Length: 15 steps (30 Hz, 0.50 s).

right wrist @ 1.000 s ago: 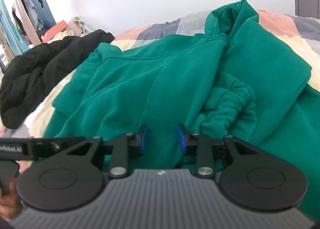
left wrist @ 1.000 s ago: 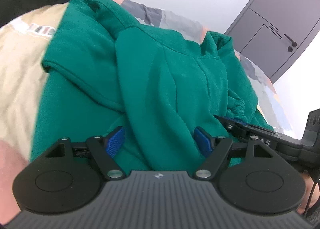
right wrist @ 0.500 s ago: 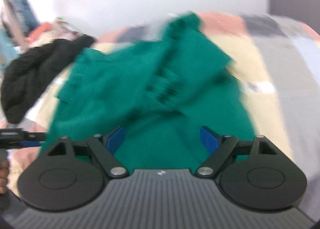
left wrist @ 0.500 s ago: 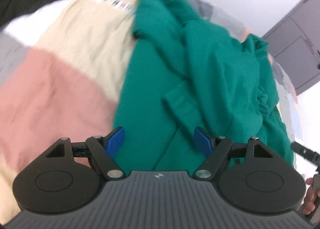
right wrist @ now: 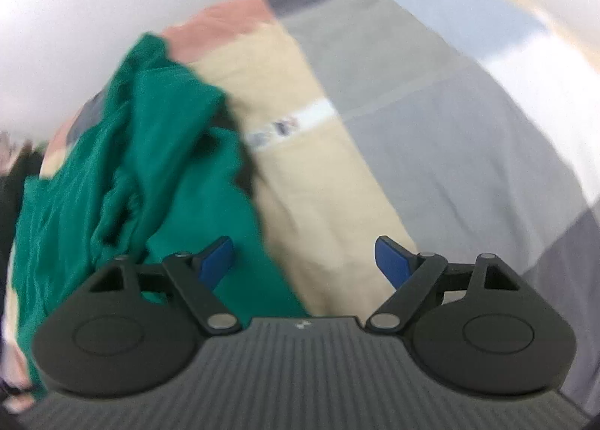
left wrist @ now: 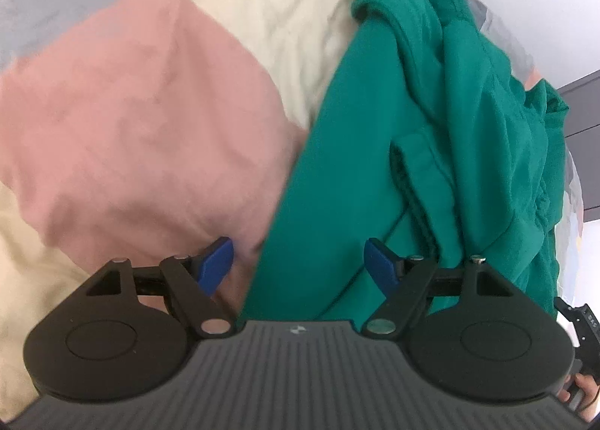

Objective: Fold large clothes

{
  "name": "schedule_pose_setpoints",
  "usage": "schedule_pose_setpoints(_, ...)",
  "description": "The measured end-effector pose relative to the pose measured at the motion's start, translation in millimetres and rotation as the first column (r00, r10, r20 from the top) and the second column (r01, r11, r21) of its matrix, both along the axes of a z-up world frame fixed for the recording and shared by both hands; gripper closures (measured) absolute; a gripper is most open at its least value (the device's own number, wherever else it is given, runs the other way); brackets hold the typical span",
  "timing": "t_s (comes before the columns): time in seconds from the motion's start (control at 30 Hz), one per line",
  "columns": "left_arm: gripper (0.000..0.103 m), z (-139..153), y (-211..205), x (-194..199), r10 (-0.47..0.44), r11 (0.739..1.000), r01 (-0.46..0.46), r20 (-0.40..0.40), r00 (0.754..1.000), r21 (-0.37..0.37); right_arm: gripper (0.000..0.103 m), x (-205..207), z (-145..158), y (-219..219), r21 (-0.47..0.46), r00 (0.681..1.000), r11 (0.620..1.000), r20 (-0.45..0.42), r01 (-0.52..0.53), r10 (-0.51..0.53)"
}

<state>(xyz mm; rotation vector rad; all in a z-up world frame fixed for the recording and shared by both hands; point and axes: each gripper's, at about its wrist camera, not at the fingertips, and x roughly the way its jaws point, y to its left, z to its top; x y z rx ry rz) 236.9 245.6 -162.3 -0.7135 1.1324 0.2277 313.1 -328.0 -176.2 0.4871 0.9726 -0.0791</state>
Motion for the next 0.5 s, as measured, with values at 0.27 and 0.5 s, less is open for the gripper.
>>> schedule_pose_setpoints(0.27,0.019,8.8,-3.6,-8.0,-0.065,0.983,0.082,0.11,0.992,-0.166,0.016,3.9,-34.4,-24.4,0.334,0.992,0.942,-0.129,0.035,0.009)
schedule_pose_setpoints(0.5,0.019,19.7,-19.7,-18.6,-0.122,0.972,0.146,0.135,0.983,-0.185,0.017,6.8,-15.7,7.9,0.417,0.94,0.876,-0.126,-0.24,0.318)
